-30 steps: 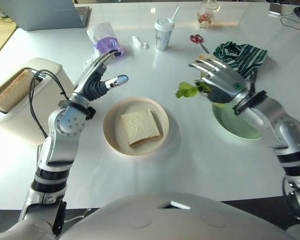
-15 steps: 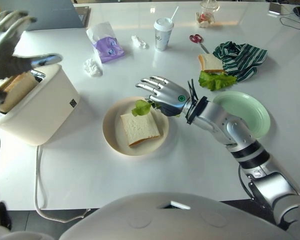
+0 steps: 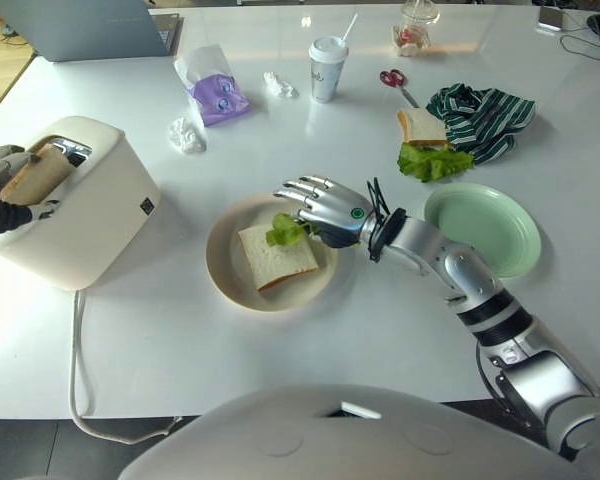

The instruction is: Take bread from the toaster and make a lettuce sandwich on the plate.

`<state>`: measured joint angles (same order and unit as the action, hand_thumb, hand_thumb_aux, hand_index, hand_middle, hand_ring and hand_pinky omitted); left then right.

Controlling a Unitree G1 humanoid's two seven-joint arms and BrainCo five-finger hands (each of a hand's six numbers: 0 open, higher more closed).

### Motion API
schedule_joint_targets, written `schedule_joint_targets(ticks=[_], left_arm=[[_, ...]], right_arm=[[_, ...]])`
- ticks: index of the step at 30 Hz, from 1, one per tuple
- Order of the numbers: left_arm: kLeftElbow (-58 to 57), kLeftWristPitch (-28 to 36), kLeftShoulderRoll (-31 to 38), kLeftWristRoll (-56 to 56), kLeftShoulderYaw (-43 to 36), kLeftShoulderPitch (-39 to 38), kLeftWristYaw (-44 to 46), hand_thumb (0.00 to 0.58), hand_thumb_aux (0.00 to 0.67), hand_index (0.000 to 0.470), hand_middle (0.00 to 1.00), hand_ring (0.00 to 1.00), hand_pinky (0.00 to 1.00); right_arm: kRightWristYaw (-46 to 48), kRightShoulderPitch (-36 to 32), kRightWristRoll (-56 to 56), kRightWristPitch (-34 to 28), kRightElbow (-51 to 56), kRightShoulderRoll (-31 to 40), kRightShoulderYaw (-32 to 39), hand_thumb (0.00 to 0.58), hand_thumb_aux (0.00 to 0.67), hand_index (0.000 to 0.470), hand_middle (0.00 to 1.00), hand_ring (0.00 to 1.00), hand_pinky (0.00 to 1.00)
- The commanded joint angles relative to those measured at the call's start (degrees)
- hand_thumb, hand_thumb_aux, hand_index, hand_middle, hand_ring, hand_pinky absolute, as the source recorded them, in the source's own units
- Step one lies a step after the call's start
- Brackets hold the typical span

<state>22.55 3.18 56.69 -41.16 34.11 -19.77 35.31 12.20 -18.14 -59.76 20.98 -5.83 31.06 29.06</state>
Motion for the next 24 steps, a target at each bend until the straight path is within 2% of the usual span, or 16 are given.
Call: schedule_joint_targets(ticks=[1,2,3,8,12,24], left_arm=[[-2.2,1.6,0.1,-2.0,-0.8,0.0,-0.1,0.427,0.326,0.229,0.00,0.00,0.00],[-2.1,2.1,0.0,-2.1,-0.5,0.6,-0.8,0.216,0.139,0.098,0.00,0.00,0.00],[-1.9,2.5,0.0,-2.2,-0.1,1.5,-1.6,0.000,0.000,0.000,0.00,0.00,0.00],[-2.8,3.6,1.4,-3.1,0.5,7.5,-7.7,0.000,0.000,0.000,0.00,0.00,0.00],[-3.7,3.2,1.7,-2.6,-0.3,9.5,-9.5,0.000,0.000,0.000,0.00,0.00,0.00],[-7.6,1.4,1.9,-2.1,-3.0,4.6,-6.9,0.005,0.003,0.002,0.00,0.00,0.00]], right_arm=[[-0.1,0.1,-0.7,0.3,0.8,-0.2,0.8,0.580,0.670,0.470,0.00,0.00,0.00],[-0.1,0.1,-0.7,0.4,1.0,-0.3,0.9,0.580,0.670,0.470,0.00,0.00,0.00],[-0.2,0.0,-0.7,0.4,1.2,-0.3,0.9,0.580,0.670,0.470,0.00,0.00,0.00],[-0.5,0.6,-1.4,-0.2,1.6,-0.3,1.0,0.580,0.670,0.470,0.00,0.00,0.00],[-0.5,0.9,-1.8,-0.5,1.7,-0.2,1.0,0.580,0.670,0.470,0.00,0.00,0.00],[1.2,1.8,-1.3,-0.6,-0.3,-1.0,2.2,0.580,0.670,0.470,0.00,0.00,0.00]])
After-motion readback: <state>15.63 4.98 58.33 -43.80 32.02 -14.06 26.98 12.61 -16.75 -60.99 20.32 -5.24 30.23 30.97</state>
